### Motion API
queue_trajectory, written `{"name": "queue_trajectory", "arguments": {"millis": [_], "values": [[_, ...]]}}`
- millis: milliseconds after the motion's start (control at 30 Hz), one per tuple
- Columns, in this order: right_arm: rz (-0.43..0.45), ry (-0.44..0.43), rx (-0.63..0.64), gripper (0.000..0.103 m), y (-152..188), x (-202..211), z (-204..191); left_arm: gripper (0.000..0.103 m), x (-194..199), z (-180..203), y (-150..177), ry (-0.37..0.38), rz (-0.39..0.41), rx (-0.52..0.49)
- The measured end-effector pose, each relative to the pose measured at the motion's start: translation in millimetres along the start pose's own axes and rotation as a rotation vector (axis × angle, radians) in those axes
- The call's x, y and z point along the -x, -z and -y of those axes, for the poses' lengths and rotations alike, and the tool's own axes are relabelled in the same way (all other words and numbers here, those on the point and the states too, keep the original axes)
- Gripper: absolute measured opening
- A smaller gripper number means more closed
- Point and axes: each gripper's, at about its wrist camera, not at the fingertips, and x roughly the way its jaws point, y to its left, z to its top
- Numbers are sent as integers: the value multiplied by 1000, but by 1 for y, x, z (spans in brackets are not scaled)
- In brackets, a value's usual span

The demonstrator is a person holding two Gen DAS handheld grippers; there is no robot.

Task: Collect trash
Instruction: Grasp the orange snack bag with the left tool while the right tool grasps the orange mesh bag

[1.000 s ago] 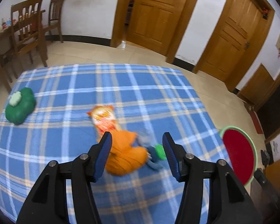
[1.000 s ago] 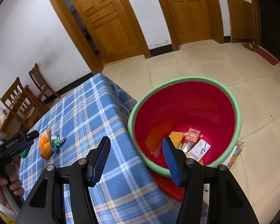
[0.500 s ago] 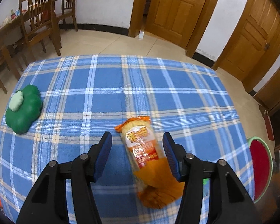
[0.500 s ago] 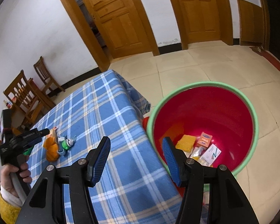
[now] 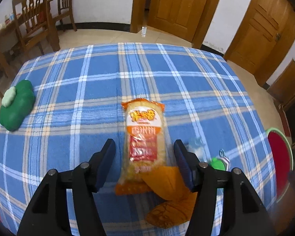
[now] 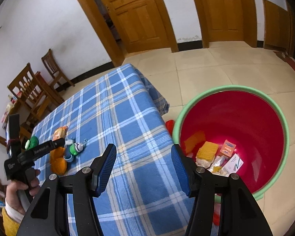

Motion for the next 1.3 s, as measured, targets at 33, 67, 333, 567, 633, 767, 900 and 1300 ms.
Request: {"name": "queue_trajectory", "arguments": {"millis": [33, 67, 333, 567, 633, 767, 900, 1300], "values": [[-4, -6, 3, 59, -1, -1, -1, 48, 1, 0, 2, 4, 4, -2], [-7, -11, 7, 59, -1, -3, -3, 41, 3, -2, 3, 7, 8, 1], [-47, -71, 69, 59, -1, -16, -22, 40, 35, -26, 10, 43, 80, 113], [-87, -113, 130, 59, 6, -23, -46, 40, 62, -52, 23, 20, 119, 175], [-87, -121, 147, 59, 10, -22, -55, 40, 69, -60, 27, 16, 127, 181], [-94, -137, 161, 59, 17, -23, -72, 40, 82, -75, 37, 6, 144, 189], [-109, -157, 188, 59, 26, -26, -94, 40, 89, -89, 48, 2, 142, 201], [-132, -163, 241, 59, 52, -49, -161, 40, 95, -130, 72, 4, 160, 224]]}}
